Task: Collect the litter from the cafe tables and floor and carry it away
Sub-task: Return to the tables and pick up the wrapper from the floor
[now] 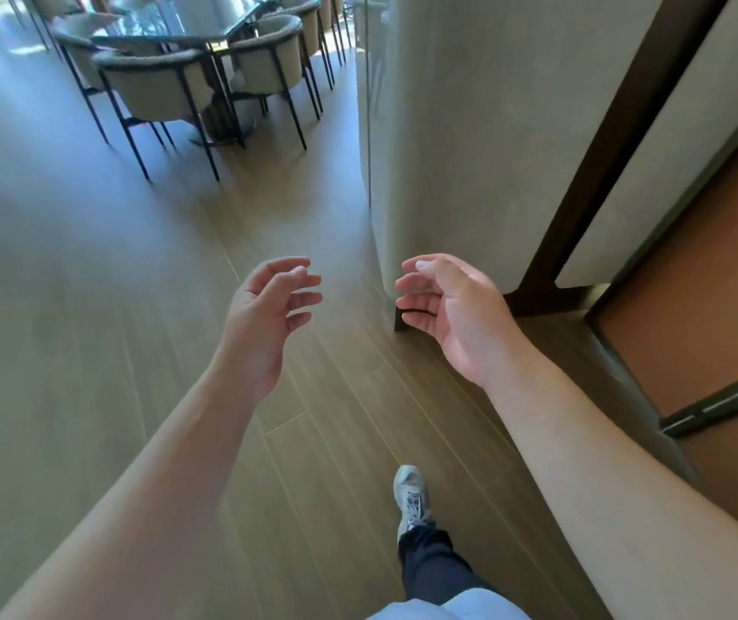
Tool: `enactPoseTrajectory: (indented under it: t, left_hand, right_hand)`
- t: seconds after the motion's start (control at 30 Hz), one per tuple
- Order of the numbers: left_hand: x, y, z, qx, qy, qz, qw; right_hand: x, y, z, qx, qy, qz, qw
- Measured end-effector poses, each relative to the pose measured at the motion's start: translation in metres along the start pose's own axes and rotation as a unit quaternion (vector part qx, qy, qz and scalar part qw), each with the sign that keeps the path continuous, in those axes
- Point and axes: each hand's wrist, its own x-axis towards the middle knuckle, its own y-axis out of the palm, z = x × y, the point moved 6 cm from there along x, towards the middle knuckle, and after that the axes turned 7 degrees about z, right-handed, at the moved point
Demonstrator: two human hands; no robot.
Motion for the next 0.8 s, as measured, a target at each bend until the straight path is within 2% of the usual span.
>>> enactPoseTrajectory:
  t: [0.5, 0.8]
  left_hand:
    - [0.192, -0.074, -0.048, 0.005, 0.026, -0.145, 0.989]
    - [0.241, -0.144, -0.077, 0.002, 0.053, -0.221, 0.974]
  right_hand:
    - [0.274, 0.070, 0.024, 0.016, 0.050, 0.146, 0.988]
    - [0.366, 0.142, 0.021, 0.010, 0.066, 0.226, 0.972]
